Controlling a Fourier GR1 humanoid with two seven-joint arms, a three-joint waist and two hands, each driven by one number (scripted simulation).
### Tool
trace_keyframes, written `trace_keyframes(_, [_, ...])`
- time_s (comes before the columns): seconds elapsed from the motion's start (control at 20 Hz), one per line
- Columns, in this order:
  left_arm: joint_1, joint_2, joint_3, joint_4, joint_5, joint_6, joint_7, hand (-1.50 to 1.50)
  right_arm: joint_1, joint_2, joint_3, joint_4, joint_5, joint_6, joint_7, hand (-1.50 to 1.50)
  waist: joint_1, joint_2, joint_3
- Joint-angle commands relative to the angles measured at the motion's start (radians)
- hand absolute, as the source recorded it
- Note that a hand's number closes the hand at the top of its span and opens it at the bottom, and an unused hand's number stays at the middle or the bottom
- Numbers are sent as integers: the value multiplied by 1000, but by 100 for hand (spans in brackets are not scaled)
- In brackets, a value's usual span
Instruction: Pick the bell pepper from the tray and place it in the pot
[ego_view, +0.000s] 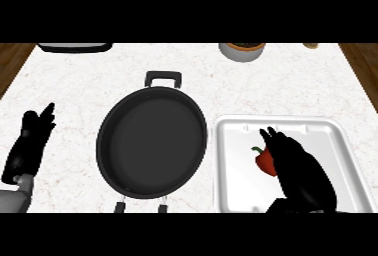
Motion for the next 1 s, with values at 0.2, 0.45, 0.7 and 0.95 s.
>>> trace_keyframes(0.2, [61, -28, 62, -60, -40, -55, 9, 0, 47, 100, -19, 142, 136, -25, -117, -150, 0, -1, 0])
trace_keyframes(0.45, [-5, -64, 46, -93, -94, -37, 107, 0, 19, 126, -65, 273, 194, -64, -210, -150, 1, -1, 1])
trace_keyframes(0.7, [41, -70, 101, -117, -89, -87, 80, 0, 11, 148, -132, 285, 188, 47, -185, -150, 2, -1, 0])
trace_keyframes(0.95, [-25, -100, 146, 47, -109, -130, -6, 0, -12, 204, -160, 412, 241, 17, -259, -150, -1, 1, 0])
